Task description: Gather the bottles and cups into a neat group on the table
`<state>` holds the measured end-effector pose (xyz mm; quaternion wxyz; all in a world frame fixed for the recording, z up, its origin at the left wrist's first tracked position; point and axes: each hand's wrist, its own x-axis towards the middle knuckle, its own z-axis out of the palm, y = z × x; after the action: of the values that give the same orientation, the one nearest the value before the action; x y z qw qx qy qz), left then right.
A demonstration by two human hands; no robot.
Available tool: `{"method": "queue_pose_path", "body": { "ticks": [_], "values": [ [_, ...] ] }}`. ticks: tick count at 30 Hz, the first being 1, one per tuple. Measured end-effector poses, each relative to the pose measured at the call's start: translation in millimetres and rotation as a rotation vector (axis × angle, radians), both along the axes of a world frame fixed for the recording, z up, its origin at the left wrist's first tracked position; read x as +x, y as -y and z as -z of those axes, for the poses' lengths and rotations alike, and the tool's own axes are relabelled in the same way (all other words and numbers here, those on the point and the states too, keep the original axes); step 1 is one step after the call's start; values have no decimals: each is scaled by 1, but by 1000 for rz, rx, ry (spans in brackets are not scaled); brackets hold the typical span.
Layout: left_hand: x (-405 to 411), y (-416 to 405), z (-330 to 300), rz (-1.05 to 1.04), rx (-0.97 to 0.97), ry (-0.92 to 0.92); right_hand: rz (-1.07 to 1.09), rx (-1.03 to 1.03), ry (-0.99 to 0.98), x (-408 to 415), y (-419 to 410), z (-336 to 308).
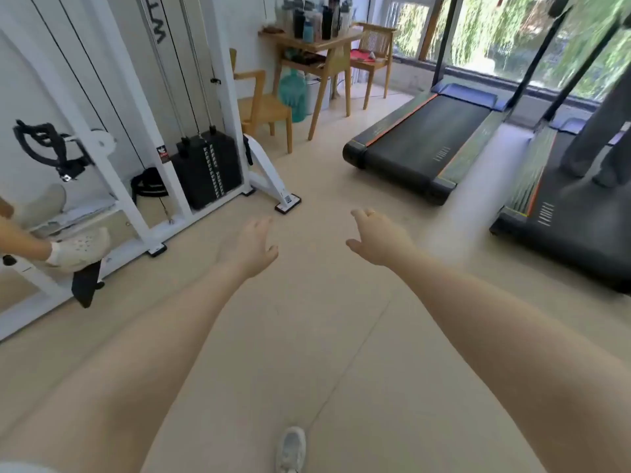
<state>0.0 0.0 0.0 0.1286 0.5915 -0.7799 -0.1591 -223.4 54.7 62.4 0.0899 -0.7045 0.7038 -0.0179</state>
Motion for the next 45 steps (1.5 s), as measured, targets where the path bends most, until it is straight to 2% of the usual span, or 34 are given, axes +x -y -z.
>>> {"method": "queue_pose_path", "body": {
  "ticks": [4,8,14,21,29,33,37,45],
  "values": [
    [-33,106,-40,-7,12,-9,51,-39,119,-19,96,-21],
    [-101,210,-84,84,-56,-34,126,-87,177,-61,190,-27],
    [-197,386,-83,230,-162,-33,217,-104,81,-159,362,-16],
    [-244,585,-113,88,-102,-19,131,-121,103,-244,583,-54],
    [-246,784,-101,-115,-53,-66,-44,-79,112,-264,809,-50],
    [-262,899,-88,-118,-62,-20,-78,-57,98,-275,929,-33],
    [-286,1029,-100,-138,-56,-54,-69,-18,109,-298,1054,-44],
    [-399,1271,-128,-72,-56,-140,30,-46,105,-387,1283,-70]
  ]
}}
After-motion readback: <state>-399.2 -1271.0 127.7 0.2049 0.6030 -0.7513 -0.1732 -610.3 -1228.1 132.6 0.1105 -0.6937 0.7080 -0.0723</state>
